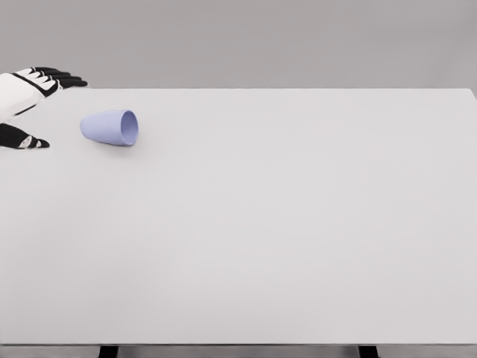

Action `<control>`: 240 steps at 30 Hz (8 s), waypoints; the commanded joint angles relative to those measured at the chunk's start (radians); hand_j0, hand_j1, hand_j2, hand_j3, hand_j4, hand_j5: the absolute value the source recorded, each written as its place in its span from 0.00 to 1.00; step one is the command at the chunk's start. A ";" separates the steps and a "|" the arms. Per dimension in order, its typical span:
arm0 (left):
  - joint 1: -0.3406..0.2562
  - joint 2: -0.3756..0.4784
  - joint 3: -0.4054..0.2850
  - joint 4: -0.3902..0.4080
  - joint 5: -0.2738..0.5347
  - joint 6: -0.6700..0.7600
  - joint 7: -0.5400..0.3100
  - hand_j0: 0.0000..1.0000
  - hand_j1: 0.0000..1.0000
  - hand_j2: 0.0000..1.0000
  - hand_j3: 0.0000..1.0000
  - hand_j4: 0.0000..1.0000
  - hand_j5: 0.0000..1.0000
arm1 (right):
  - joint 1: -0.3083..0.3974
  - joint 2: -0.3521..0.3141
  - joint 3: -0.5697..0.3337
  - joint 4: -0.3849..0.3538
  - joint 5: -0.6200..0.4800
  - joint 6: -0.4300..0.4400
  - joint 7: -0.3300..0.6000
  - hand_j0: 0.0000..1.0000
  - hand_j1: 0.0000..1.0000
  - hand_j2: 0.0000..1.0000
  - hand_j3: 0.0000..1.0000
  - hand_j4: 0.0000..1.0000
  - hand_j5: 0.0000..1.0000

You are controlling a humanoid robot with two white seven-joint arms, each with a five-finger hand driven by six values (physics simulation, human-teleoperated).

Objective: Flip the cup with left arm and place it on the table

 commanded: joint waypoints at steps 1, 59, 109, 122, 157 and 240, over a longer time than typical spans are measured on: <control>-0.012 -0.043 -0.111 0.112 0.018 0.117 -0.074 1.00 1.00 1.00 1.00 1.00 1.00 | 0.000 0.000 -0.001 0.000 0.000 0.000 0.000 1.00 1.00 1.00 1.00 1.00 1.00; -0.479 -0.399 -0.406 0.746 -0.187 0.212 -0.074 1.00 1.00 1.00 1.00 1.00 1.00 | 0.000 0.000 0.001 0.000 0.000 -0.001 0.000 1.00 1.00 1.00 1.00 1.00 1.00; -0.506 -0.426 -0.390 0.820 -0.167 0.217 -0.074 0.55 0.55 0.55 0.55 0.55 0.55 | 0.000 0.000 0.001 0.000 0.000 -0.001 0.000 1.00 1.00 1.00 1.00 1.00 1.00; -0.494 -0.420 -0.323 0.725 -0.029 0.210 -0.074 0.54 0.54 0.54 0.54 0.54 0.54 | 0.000 0.000 -0.001 0.000 0.000 0.000 0.000 1.00 1.00 1.00 1.00 1.00 1.00; -0.361 -0.534 -0.119 0.709 0.256 0.218 -0.074 0.54 0.54 0.54 0.54 0.54 0.54 | 0.000 0.000 0.001 0.000 0.000 0.000 0.000 1.00 1.00 1.00 1.00 1.00 1.00; -0.124 -0.655 -0.114 0.780 0.759 -0.041 0.160 0.56 0.56 0.56 0.56 0.56 0.56 | 0.000 0.000 -0.001 0.000 0.000 0.000 0.000 1.00 1.00 1.00 1.00 1.00 1.00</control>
